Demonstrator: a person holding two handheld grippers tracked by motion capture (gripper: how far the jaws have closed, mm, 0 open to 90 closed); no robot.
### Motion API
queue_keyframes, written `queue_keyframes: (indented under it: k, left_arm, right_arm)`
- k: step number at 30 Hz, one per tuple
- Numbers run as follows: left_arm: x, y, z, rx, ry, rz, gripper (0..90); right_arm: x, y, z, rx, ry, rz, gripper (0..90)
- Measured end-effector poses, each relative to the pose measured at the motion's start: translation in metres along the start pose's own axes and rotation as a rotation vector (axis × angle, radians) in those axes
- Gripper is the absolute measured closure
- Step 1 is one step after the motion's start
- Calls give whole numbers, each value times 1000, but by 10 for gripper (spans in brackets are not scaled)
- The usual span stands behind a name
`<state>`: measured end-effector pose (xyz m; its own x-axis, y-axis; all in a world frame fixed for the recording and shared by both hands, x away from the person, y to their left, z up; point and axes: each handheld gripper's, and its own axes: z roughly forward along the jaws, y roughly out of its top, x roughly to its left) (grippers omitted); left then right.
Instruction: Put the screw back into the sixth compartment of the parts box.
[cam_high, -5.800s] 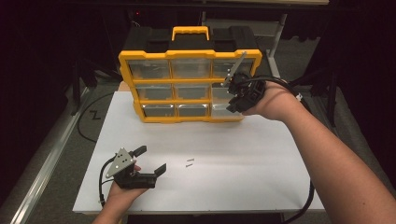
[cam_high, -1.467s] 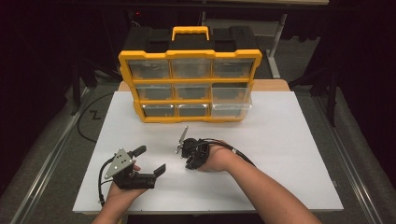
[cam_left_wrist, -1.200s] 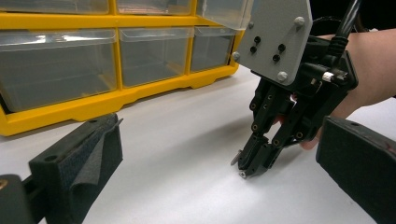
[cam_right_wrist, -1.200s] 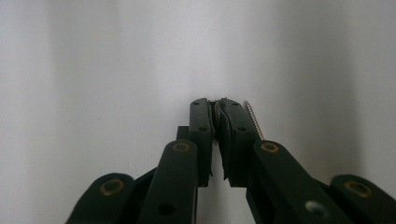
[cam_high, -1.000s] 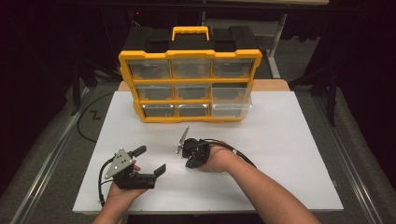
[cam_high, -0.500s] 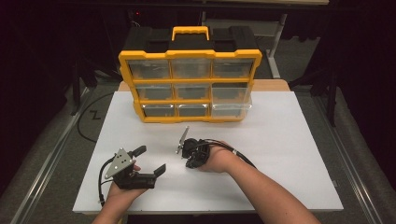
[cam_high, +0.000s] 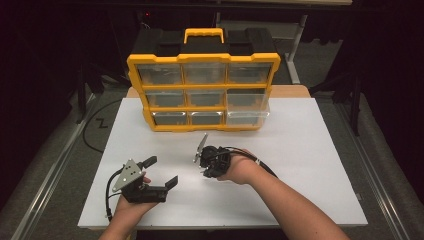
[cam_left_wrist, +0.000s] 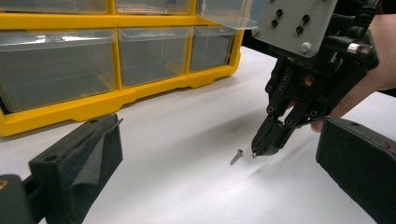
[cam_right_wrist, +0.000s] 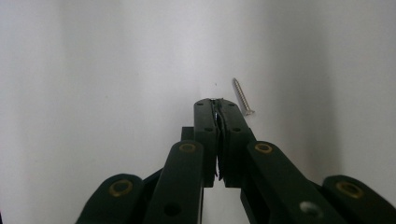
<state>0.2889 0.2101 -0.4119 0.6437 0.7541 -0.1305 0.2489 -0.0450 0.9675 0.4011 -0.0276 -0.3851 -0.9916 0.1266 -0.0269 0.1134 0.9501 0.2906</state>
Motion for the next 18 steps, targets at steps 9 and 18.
queue_keyframes:
  k: [9,18]
  left_arm:
    - [0,0,1,-2,-1,-1,11]
    - [-1,0,1,2,0,2,11]
  right_arm:
    - [0,-15,-8,8,-19,8,896]
    - [-1,-32,-18,4,-39,7,896]
